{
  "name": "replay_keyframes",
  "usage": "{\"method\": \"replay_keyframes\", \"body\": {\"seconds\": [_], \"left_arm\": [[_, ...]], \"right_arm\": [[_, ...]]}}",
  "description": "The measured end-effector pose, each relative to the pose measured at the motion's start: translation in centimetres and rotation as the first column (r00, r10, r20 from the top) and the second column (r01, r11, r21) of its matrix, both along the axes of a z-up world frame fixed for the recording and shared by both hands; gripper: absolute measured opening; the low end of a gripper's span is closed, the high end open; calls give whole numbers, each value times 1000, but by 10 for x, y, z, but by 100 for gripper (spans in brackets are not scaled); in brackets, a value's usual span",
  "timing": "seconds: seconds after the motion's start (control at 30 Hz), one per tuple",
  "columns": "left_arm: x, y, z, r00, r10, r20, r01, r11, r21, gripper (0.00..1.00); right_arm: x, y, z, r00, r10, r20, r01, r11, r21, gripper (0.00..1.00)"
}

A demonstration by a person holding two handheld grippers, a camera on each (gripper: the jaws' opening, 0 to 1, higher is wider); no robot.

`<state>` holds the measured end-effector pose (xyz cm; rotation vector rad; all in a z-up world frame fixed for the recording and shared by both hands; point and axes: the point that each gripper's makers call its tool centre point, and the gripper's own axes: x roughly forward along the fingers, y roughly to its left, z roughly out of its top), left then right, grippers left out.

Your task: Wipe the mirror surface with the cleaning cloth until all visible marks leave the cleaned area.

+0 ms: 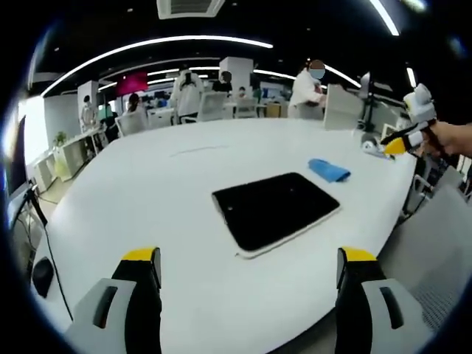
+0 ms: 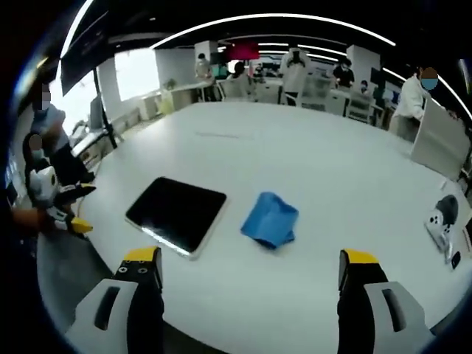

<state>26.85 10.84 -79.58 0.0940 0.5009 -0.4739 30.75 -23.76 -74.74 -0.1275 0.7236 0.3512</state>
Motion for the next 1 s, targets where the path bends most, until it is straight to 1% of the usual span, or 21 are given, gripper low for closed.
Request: {"method": "replay_keyframes", "body": {"seconds": [0.03,0.07,0.1,0.17,0.27,0.33,0.37,0.43,0.47,0.5,0.53,0.57,0.63,0.67,0.7,0.73,0.77,0.83,0.87,0.97,1.0], "left_arm": [[0,0,1,1000,-1,6,1,1000,2,100],[0,0,1,1000,1,5,-1,1000,2,100],[1,1,0,1000,8,3,-8,1000,-6,100],[2,4,-1,1000,28,-7,-28,999,-17,100],[2,4,0,1000,28,-8,-28,999,-26,100],[1,3,-1,1000,11,-5,-11,1000,-18,100],[2,6,-4,1000,16,-15,-16,1000,1,100],[1,5,-5,1000,16,-25,-16,1000,-15,100],[-1,5,-8,999,9,-34,-9,1000,0,100],[-2,8,-12,999,11,-48,-9,1000,28,100],[-2,7,-16,997,14,-72,-12,999,31,100],[-1,6,-16,997,13,-74,-12,1000,21,100],[-1,2,-8,999,-4,-39,4,1000,0,100],[-1,3,-4,1000,3,-24,-4,1000,-12,100],[0,7,-5,999,21,-29,-21,1000,-9,100],[0,9,-6,999,34,-35,-35,999,-11,100],[1,9,-7,998,46,-47,-47,999,-23,100],[1,9,-7,998,46,-46,-48,998,-28,100],[0,8,-7,998,42,-47,-44,999,-29,100],[-1,6,-9,998,25,-54,-27,999,-27,100],[-1,6,-9,998,24,-55,-26,999,-23,100]], "right_arm": [[-2,-3,-2,999,-14,-44,13,1000,-12,99],[-3,-4,0,997,-26,-73,25,1000,-13,97],[1,-4,6,995,-38,-88,38,999,7,95],[3,0,16,991,-34,-126,37,999,23,96],[15,4,32,991,-18,-131,20,1000,17,96],[20,7,37,988,-8,-152,10,1000,15,97],[27,12,40,989,7,-149,-5,1000,17,96],[33,18,43,986,24,-166,-20,999,25,96],[37,22,46,984,28,-176,-22,999,36,95],[40,26,47,981,29,-194,-21,999,47,95],[42,32,48,973,62,-223,-50,997,59,94],[46,35,47,969,84,-232,-74,996,54,93],[58,30,43,965,116,-236,-122,992,-12,88],[62,27,42,964,126,-236,-139,989,-41,83],[61,23,37,953,131,-274,-155,985,-69,77],[61,23,36,946,143,-290,-170,983,-73,75],[67,25,34,945,148,-291,-174,982,-68,75],[70,24,31,931,160,-328,-190,980,-61,75],[68,24,28,913,169,-372,-202,978,-52,74],[78,19,27,905,162,-394,-208,975,-78,73],[82,19,28,901,164,-402,-211,975,-75,73]]}}
